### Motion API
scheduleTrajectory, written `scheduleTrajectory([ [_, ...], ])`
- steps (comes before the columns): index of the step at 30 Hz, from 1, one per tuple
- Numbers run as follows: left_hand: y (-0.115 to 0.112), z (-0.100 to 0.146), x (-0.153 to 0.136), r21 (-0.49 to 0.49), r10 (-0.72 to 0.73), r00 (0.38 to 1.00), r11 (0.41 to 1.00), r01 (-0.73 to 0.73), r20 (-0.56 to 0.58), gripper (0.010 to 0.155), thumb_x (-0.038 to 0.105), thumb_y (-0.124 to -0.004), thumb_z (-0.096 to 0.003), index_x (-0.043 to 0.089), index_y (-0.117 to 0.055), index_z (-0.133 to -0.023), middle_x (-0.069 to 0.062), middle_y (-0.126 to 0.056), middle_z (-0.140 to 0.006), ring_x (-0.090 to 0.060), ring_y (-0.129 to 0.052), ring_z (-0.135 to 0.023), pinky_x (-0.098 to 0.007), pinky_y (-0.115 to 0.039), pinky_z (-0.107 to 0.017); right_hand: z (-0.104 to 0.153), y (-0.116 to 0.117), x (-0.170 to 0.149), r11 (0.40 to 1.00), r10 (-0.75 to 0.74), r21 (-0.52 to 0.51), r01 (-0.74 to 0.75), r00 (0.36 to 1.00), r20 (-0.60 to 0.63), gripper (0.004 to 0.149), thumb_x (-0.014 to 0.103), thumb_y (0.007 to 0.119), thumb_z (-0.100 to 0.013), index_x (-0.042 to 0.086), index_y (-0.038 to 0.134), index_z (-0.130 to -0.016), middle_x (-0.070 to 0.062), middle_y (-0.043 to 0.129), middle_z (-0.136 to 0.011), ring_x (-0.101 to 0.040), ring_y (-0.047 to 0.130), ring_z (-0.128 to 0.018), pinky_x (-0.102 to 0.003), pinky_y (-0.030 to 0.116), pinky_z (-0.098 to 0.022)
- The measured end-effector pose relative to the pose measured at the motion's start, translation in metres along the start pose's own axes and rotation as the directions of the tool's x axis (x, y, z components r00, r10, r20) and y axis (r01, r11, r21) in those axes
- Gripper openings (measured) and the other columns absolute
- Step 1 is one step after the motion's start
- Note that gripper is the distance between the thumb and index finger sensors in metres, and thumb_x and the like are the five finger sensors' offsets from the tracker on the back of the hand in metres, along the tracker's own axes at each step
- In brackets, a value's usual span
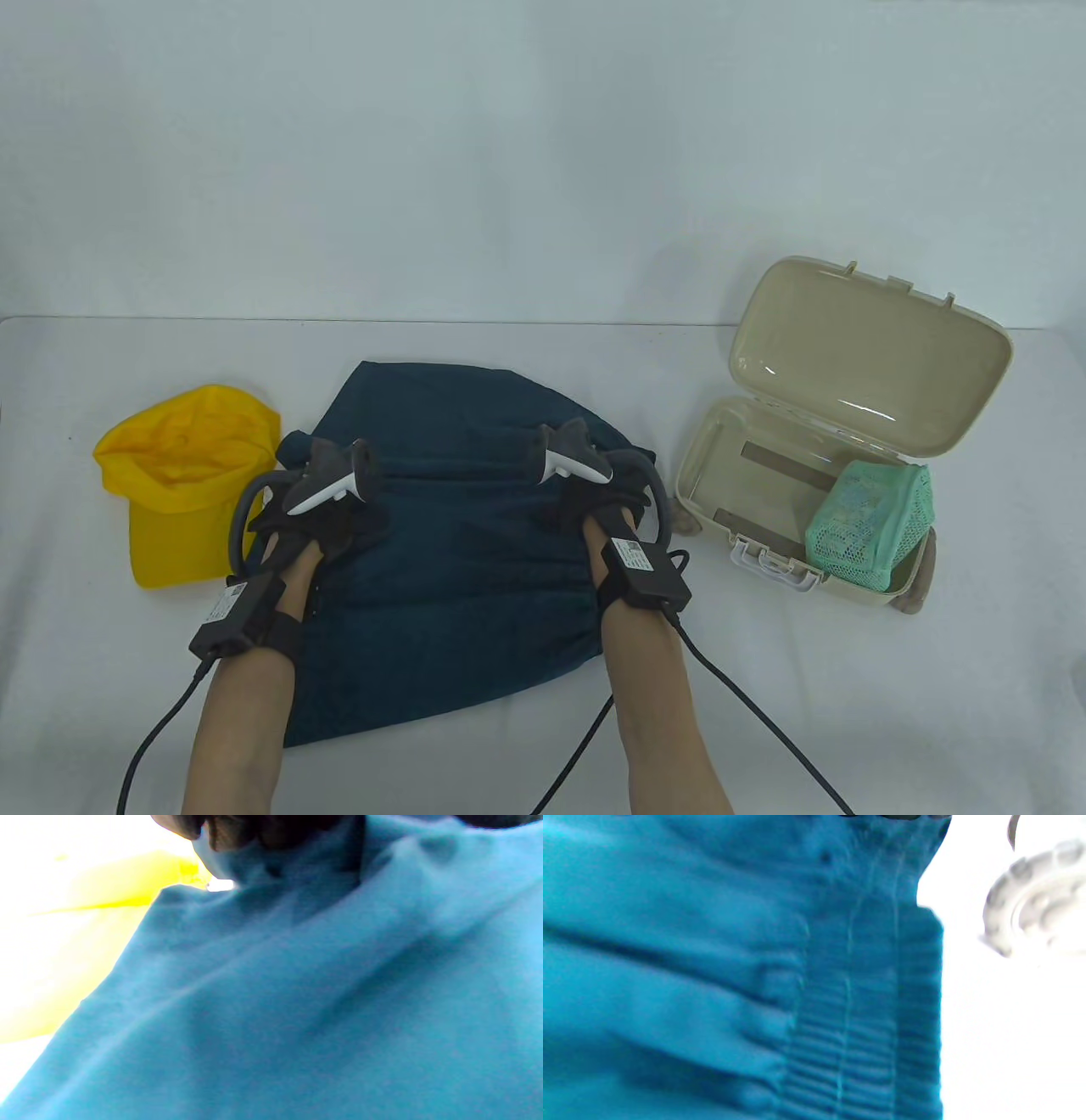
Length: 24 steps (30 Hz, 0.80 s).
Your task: Pack suitcase
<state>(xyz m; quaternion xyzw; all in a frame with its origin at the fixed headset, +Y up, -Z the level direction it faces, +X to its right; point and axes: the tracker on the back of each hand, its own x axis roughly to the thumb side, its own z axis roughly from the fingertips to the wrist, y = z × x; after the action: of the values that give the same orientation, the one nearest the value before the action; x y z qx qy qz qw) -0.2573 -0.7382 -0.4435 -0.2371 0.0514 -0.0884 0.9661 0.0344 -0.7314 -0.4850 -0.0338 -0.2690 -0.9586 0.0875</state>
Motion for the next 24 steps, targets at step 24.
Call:
scheduleTrajectory([
  [24,-0.047,0.166,0.017,-0.048,-0.441,0.831,0.874,0.484,0.337,0.086,0.072,-0.068,-0.0386,0.028,-0.050,-0.111,-0.001,-0.064,-0.114,-0.028,-0.082,-0.099,-0.061,-0.066,-0.074,0.160,0.054,-0.026,0.938,0.293,-0.289,-0.193,0.886,0.360,0.076,0.064,0.068,-0.045,0.021,0.054,-0.107,-0.007,0.069,-0.106,-0.031,0.081,-0.090,-0.050,0.072,-0.067],
])
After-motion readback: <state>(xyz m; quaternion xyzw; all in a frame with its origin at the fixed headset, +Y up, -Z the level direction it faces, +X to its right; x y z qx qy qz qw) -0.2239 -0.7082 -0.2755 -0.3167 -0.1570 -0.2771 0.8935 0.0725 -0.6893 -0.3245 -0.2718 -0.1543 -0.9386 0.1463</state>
